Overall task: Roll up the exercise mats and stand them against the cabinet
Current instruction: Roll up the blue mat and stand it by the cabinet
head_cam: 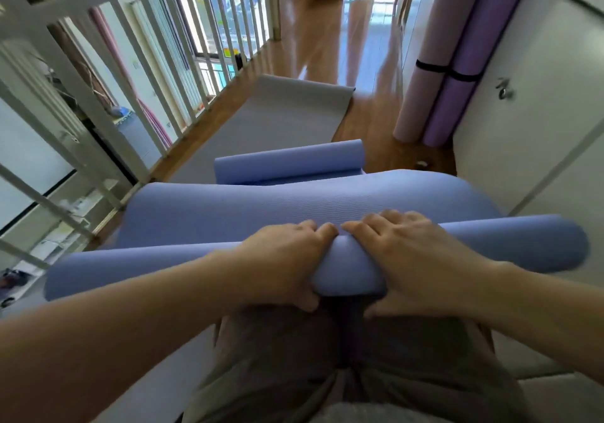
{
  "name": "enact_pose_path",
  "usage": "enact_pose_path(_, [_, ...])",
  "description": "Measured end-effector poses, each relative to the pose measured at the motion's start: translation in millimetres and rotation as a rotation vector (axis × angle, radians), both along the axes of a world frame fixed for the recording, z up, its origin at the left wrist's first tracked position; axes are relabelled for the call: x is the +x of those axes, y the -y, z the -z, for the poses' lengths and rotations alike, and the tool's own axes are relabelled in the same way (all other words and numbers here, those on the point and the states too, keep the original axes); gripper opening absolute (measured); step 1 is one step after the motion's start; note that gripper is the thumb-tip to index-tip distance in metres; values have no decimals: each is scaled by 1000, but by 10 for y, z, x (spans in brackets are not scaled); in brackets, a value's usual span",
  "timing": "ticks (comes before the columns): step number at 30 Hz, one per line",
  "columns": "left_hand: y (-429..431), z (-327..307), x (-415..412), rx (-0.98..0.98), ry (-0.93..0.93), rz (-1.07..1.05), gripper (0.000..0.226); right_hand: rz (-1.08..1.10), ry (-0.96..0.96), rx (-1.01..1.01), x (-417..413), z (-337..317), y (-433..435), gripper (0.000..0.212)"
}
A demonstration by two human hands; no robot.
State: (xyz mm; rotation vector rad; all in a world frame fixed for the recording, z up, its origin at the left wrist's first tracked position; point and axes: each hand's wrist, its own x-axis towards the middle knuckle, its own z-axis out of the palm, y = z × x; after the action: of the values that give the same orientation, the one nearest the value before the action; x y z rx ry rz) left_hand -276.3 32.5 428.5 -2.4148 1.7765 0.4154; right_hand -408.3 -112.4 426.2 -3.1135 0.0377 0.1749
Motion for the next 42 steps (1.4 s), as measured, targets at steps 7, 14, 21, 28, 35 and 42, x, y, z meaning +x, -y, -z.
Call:
enact_pose_path(7, [252, -22, 396, 138, -214, -43, 81, 23, -24, 66, 278, 66, 198, 72])
enact_pose_path(14, [144, 155, 302, -145, 100, -51, 88, 15, -334, 260, 739, -35, 448, 81])
enact_pose_path(21, [421, 71, 678, 56, -264, -89, 90, 26, 75, 54, 587, 140, 239, 81])
enact_pose_path(28, [291, 214, 407, -224, 225, -77, 90, 16, -257, 137, 993, -48, 542, 83])
enact_pose_path(35, [309, 160, 440, -226, 195, -93, 84, 47, 124, 31, 661, 114, 326, 79])
enact_pose_path(42, [26, -197, 142, -150, 39, -48, 85, -22, -170, 40, 351, -454, 117, 77])
